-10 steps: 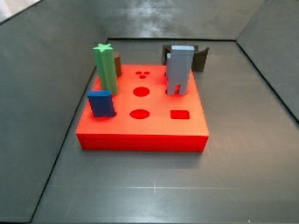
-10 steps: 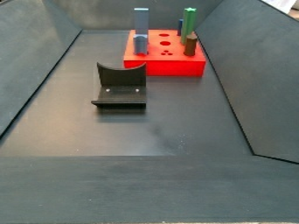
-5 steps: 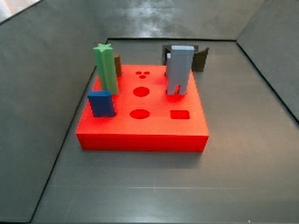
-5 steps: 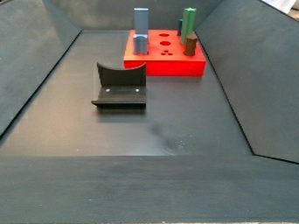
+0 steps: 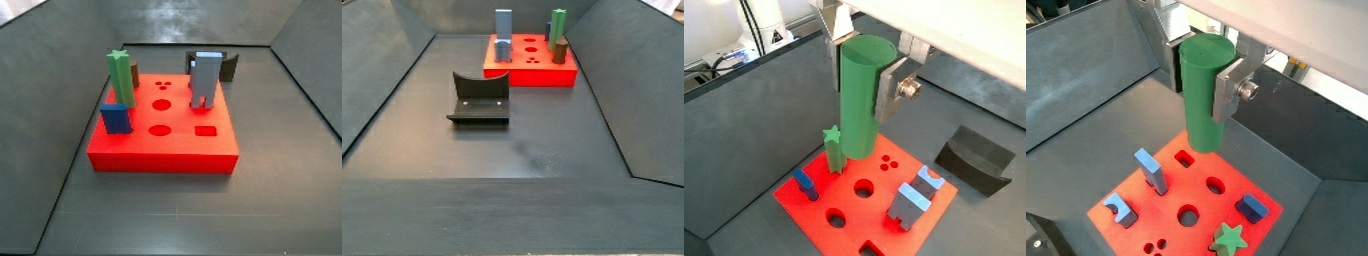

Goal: Pick up the round object. Move up. Move to above the board. Insert the round object.
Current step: Insert the round object.

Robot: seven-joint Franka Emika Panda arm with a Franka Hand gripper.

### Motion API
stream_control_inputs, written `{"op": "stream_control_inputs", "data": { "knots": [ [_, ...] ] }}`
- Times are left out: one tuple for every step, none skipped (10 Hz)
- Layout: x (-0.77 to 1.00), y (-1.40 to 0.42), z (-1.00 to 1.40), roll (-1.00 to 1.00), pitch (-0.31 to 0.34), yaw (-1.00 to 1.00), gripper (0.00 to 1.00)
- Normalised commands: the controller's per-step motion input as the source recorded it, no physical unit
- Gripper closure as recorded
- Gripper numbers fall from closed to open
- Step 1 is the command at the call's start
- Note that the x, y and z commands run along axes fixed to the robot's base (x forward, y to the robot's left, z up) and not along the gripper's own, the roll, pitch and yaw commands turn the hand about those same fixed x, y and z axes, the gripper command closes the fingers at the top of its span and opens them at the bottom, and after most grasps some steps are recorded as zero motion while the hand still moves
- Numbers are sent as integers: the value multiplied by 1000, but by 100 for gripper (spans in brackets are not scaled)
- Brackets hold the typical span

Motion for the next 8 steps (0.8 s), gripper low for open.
{"op": "stream_control_inputs", "data": {
  "knots": [
    [134, 0, -346, 0, -94, 0, 100],
    [223, -17, -674, 31, -141, 0, 100],
    [263, 0, -857, 94, -137, 0, 100],
    [194, 0, -863, 103, -140, 0, 100],
    [83, 0, -809, 74, -176, 0, 100],
    [134, 0, -674, 7, -154, 0, 100],
    [169, 0, -654, 51, -126, 0, 100],
    [0, 0, -691, 149, -106, 0, 100]
  ]
}}
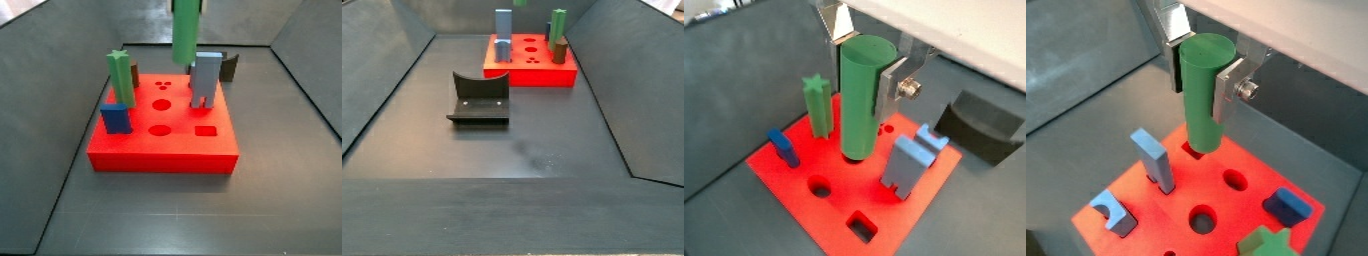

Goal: Pick up the round object. Move up. Move to above the board. Insert the round object.
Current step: Insert the round object.

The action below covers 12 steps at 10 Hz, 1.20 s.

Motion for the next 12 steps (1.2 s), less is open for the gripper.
{"op": "stream_control_inputs", "data": {
  "knots": [
    [-540, 217, -711, 121, -213, -66, 100],
    [-871, 297, -657, 40, -281, -174, 100],
    [-817, 277, -623, 39, -297, -183, 100],
    [-234, 106, -654, 41, -269, -143, 100],
    [3, 6, -377, 0, -180, -306, 100],
    [134, 34, -137, 0, -43, -654, 100],
    [60, 17, -254, 0, 0, -980, 100],
    [0, 46, -331, 39, 19, -929, 100],
    [0, 51, -300, 31, 19, -917, 100],
    [0, 180, -440, 0, 0, -811, 100],
    [-37, 309, -371, 0, 0, -626, 100],
    [0, 326, -166, -104, -4, -211, 100]
  ]
}}
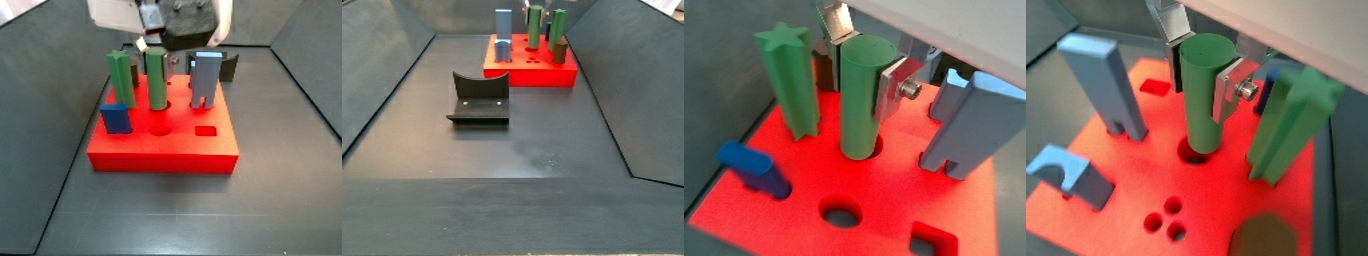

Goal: Pick up the round object. Move up. Move to above the board. Insert the round object.
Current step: Insert the round object.

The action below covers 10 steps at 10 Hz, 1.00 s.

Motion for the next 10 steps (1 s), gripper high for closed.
{"op": "stream_control_inputs", "data": {
  "knots": [
    [0, 309, -120, -96, 0, -71, 100],
    [-46, 80, -149, -10, -57, -34, 100],
    [0, 0, -323, 0, -116, 0, 100],
    [197, -14, -394, -29, -93, 0, 100],
    [51, -31, -380, -34, -147, -31, 100],
    [74, -43, -409, -61, -180, -63, 100],
    [237, -51, -446, -63, -124, -63, 100],
    [246, -37, -537, 0, -107, -43, 100],
    [223, -9, -651, 0, -107, -3, 100],
    [14, -37, -754, 71, -164, 0, 100]
  ]
}}
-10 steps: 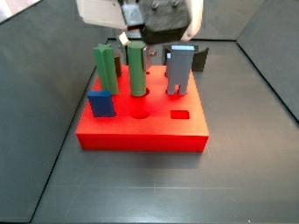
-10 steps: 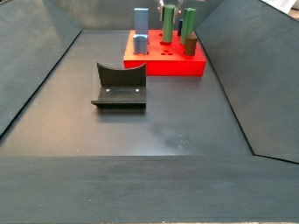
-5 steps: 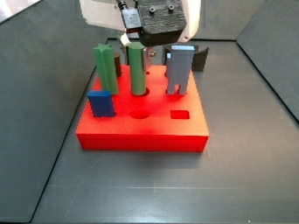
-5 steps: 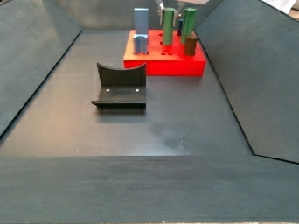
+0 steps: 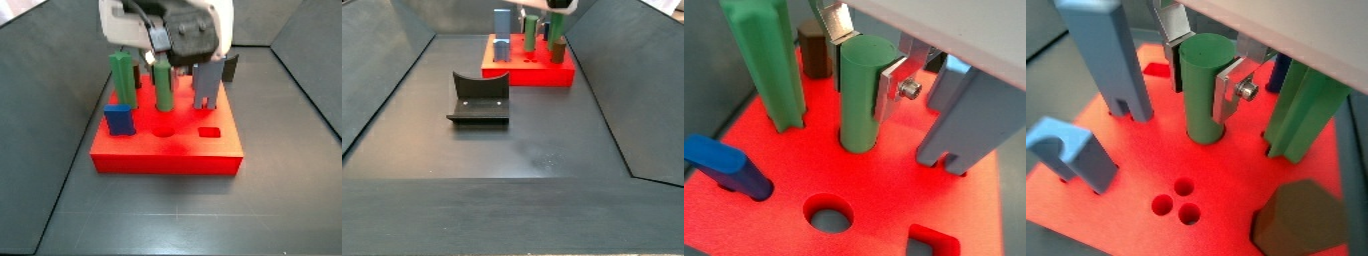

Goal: Pick up the round object. Move up. Move to above the board. Insert the round object.
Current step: Insert the round object.

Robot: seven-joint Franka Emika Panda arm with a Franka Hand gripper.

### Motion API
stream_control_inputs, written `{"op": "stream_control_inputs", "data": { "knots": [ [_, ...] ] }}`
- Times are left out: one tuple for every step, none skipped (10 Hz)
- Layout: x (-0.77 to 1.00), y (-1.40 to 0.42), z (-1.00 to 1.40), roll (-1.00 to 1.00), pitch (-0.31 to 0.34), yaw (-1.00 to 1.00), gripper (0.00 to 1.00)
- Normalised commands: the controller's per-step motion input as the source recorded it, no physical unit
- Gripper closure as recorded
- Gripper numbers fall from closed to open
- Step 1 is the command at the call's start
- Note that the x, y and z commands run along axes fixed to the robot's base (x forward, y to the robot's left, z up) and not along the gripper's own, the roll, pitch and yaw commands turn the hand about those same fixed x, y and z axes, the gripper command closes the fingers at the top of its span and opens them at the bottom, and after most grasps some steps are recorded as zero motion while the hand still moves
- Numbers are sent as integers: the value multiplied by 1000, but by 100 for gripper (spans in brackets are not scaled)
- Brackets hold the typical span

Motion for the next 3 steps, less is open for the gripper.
{"op": "stream_control_inputs", "data": {
  "knots": [
    [-111, -3, -277, 13, -366, 0, 100],
    [-66, 57, 0, -19, -67, 0, 100],
    [0, 0, 0, 0, 0, 0, 100]
  ]
}}
